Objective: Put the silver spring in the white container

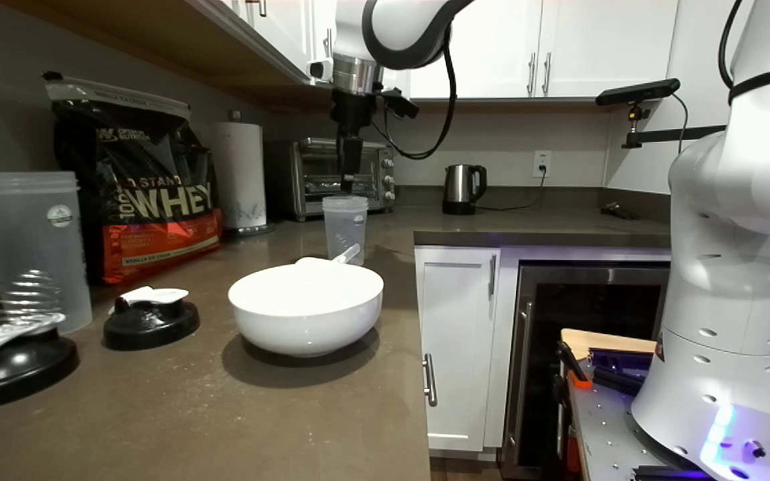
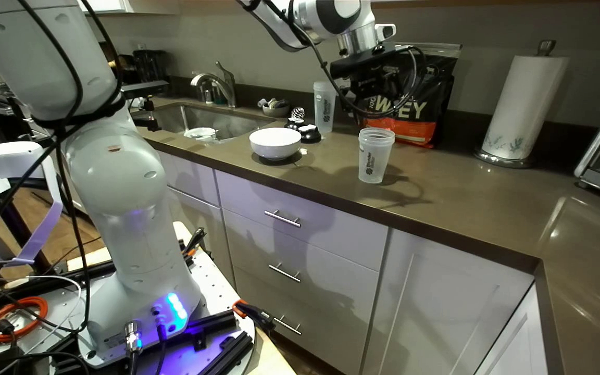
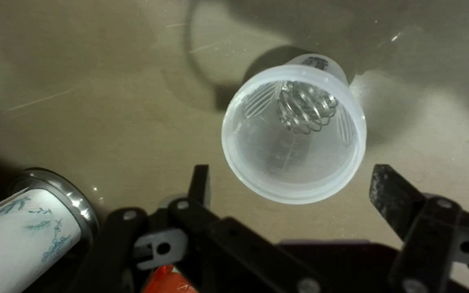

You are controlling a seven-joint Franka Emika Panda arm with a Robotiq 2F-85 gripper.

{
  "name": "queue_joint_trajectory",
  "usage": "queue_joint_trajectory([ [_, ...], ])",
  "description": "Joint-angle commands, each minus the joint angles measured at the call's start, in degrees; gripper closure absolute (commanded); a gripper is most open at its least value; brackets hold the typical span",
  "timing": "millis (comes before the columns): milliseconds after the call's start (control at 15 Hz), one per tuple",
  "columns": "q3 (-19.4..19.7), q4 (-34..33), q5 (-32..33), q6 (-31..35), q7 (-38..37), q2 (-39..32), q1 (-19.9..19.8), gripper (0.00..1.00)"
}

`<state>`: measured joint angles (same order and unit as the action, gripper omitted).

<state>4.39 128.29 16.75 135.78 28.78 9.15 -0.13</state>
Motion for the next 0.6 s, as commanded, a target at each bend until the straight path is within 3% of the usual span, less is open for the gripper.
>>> queue_joint_trajectory([
  [0, -0.6, -0.3, -0.4, -1.2, 0.1, 0.8, -0.1, 0.00],
  [533, -1.0, 0.8, -6.7, -4.4, 4.8, 3.9, 2.6, 0.00],
])
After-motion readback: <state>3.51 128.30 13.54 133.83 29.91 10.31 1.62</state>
